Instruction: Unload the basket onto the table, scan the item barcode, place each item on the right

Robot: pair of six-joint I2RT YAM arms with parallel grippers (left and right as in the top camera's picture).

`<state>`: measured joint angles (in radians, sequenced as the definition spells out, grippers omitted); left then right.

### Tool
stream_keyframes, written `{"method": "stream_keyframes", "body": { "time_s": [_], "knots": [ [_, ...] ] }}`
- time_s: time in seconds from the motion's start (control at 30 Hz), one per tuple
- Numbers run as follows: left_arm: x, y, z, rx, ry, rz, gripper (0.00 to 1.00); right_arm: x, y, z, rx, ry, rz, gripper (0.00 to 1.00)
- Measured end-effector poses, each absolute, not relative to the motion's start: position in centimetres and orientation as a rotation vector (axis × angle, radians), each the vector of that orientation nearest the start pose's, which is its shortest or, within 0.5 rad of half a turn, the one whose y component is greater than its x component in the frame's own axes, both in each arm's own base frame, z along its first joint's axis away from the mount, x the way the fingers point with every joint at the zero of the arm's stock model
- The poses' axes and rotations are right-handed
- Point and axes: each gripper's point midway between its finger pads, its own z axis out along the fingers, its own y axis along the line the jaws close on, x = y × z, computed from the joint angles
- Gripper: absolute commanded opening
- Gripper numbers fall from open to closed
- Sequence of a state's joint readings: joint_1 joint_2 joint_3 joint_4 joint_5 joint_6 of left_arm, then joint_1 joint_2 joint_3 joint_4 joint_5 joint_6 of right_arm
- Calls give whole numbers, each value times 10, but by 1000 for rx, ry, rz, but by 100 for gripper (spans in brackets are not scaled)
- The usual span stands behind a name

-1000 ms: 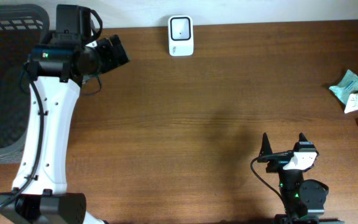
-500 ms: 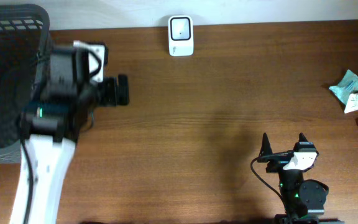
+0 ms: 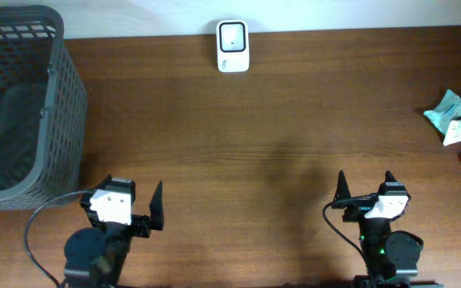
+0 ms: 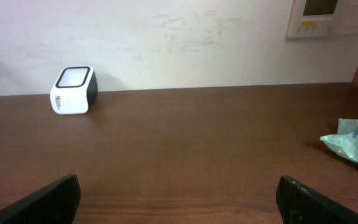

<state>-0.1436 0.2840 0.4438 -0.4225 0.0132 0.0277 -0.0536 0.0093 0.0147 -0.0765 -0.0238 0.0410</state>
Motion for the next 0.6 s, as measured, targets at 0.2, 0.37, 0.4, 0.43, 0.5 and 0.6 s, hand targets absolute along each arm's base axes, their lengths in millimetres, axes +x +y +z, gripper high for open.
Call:
{"method": "stream_keyframes", "body": {
  "time_s": [0.2,0.37,0.4,0.43,0.5,0.6],
  "knots": [
    [240,-31,215,155,1637,-59,99,246,-9,160,59,1642,10,99],
    [241,-16,205,104,1544,-9,99,246,-9,160,60,1642,10,99],
    [241,-13,203,94,1538,1,99,246,-9,160,59,1642,10,99],
    [242,-10,203,85,1533,10,99,246,-9,160,59,1642,10,99],
    [244,-2,203,62,1509,35,99,246,-9,160,59,1642,10,99],
    [246,1,182,53,1563,43,99,246,-9,160,59,1642,10,99]
  ]
}}
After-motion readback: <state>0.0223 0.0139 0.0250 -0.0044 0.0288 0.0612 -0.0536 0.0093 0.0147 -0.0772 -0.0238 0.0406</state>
